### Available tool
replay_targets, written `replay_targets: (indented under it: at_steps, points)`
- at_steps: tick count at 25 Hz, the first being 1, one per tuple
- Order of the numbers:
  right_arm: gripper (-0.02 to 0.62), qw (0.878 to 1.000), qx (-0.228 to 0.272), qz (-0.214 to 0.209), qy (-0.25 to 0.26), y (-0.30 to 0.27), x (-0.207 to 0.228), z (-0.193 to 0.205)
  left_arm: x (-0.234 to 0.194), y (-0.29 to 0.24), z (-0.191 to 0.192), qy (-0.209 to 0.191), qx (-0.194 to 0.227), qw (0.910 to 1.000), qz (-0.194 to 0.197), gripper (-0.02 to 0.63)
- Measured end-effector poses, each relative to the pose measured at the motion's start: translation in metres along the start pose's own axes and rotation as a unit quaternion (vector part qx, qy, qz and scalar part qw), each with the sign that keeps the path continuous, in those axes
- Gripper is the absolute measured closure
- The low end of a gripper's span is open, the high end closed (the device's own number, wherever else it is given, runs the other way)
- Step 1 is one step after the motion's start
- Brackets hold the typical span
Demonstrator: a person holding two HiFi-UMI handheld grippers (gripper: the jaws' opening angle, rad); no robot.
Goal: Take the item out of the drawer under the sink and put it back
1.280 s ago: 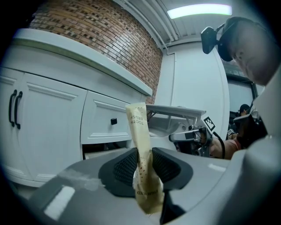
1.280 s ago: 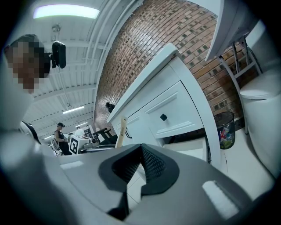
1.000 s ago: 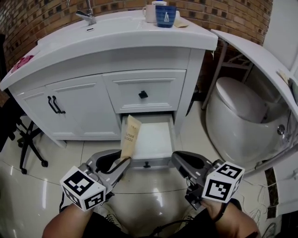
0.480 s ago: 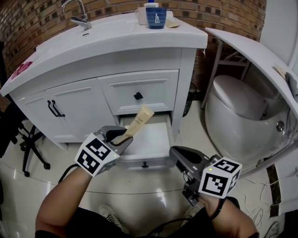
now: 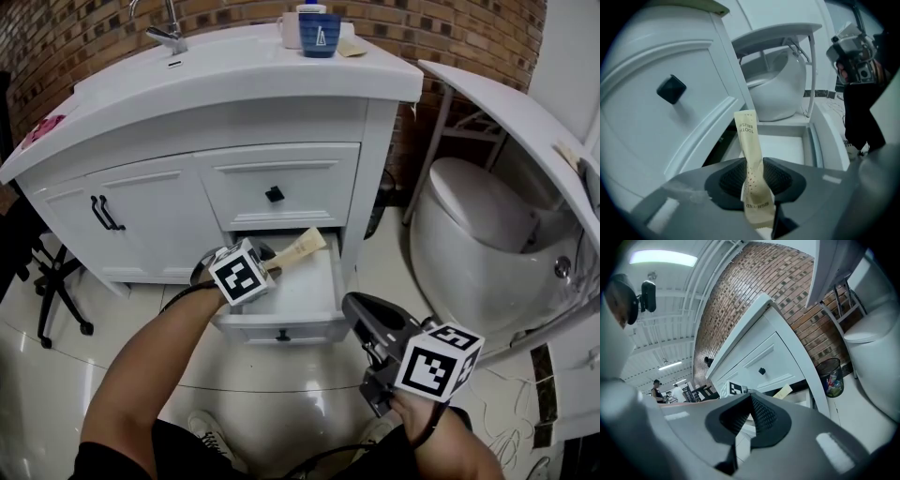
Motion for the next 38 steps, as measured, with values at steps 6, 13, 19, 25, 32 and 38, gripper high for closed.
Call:
replay_targets:
  at_steps: [6, 13, 19, 25, 32, 38]
  points:
    - [0.591, 1.0, -0.003, -0.004, -0.007, -0.003, 0.0, 0.001, 0.005, -0.04, 0.021, -0.054, -0.08, 0.9947, 0.035, 0.482]
    - [0.591, 1.0, -0.007, -0.009, -0.015, -0.007, 0.001, 0.002, 0.004, -0.058, 0.022, -0.069, -0.086, 0.9931, 0.04, 0.464]
    - [0.591, 1.0, -0.012, -0.008, -0.019, -0.009, 0.001, 0.005, -0.006, -0.048, 0.015, -0.046, -0.054, 0.997, 0.031, 0.459]
    - [0.591, 1.0, -0.018, -0.01, -0.018, -0.013, -0.001, 0.009, -0.007, -0.02, 0.002, -0.028, -0.005, 0.9995, 0.016, 0.543]
    - [0.591, 0.999, -0.035, -0.017, -0.014, -0.012, -0.006, 0.017, 0.0, 0.048, -0.019, 0.046, 0.096, 0.9943, 0.003, 0.6]
    - [0.591, 0.999, -0.044, -0.029, 0.014, -0.016, -0.018, 0.021, 0.021, 0.13, -0.016, 0.165, 0.221, 0.9611, -0.015, 0.6]
Point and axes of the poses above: the fingertips, and each gripper's own axes: y backward along the fingers, x to its right, z out of its underside, the point moved 3 cm from there along y, backward along the fingers, and after that the axes turned 1 degree about x, right-handed, at the moved point
